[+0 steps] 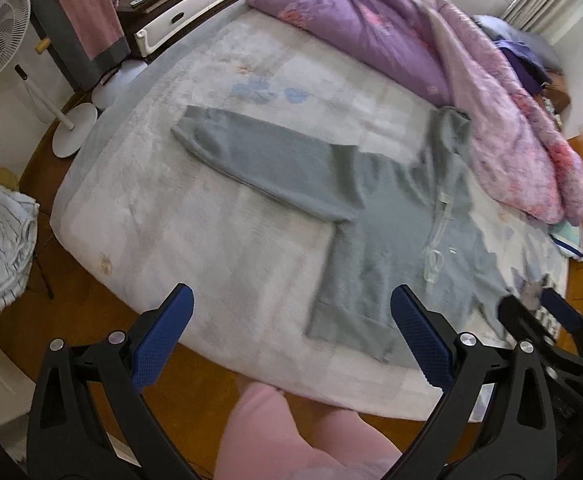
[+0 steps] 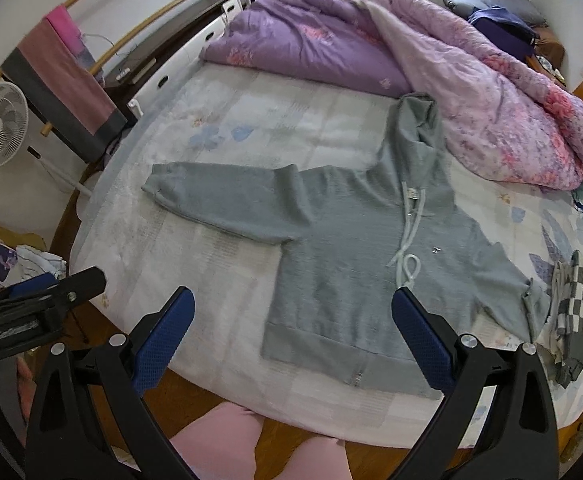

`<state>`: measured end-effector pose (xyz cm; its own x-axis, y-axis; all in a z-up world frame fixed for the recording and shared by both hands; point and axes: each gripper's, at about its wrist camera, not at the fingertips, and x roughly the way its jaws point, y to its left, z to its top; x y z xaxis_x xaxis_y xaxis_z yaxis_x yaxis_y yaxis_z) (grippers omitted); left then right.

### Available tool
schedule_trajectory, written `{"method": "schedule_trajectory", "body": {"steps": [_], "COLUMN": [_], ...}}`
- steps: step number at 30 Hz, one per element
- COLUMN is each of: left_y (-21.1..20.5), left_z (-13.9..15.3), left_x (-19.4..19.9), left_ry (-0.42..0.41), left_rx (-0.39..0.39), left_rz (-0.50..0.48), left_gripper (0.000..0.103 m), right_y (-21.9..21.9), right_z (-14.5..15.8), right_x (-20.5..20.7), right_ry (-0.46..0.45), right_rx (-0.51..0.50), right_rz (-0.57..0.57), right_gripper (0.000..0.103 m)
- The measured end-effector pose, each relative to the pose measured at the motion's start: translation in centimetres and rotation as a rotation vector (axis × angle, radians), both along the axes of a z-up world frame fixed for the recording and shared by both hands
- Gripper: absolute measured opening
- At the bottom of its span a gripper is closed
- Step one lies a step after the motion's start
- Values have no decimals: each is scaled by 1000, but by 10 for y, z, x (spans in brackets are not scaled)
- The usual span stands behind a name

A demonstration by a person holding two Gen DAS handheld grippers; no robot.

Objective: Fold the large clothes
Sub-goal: 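Move the left tool to the hoodie sleeve cuff and grasp it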

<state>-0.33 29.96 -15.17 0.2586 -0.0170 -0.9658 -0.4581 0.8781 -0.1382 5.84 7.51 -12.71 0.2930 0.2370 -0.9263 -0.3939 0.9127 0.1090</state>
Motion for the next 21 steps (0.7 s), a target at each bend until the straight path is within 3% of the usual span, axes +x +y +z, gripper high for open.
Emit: {"method": "schedule_trajectory", "body": {"steps": [4,7,10,13,18,19,21], "left_y": [52,90,139,181,245,252,267], "left_z": [-41,-70,-105,-136,-209,-220,-250], "left_x": [32,54,80,103,134,137,148], "left_ry": [15,-12,-39,-73,-24,-13,6], "left_rx": [26,-34,-148,-135,-144,-141,-133], "left_rz": [-11,12,74,145,274,288,291], "left_gripper": [99,99,99,99,99,97,83], "right_y": [46,72,91,107,116,117,116], "right_z": [-27,-49,-71,-94,-131,-141,-158], "right_x": [26,48,66,84,108,113,119], "right_ry": [27,53,77,93,118,131,153], "right_rx": [-34,-42,-49,-72,-90,-91,-95], "right_rz": [-25,-53,-61,-83,-111,-123,-148], "right_gripper": [95,95,95,95,95,95,95]}}
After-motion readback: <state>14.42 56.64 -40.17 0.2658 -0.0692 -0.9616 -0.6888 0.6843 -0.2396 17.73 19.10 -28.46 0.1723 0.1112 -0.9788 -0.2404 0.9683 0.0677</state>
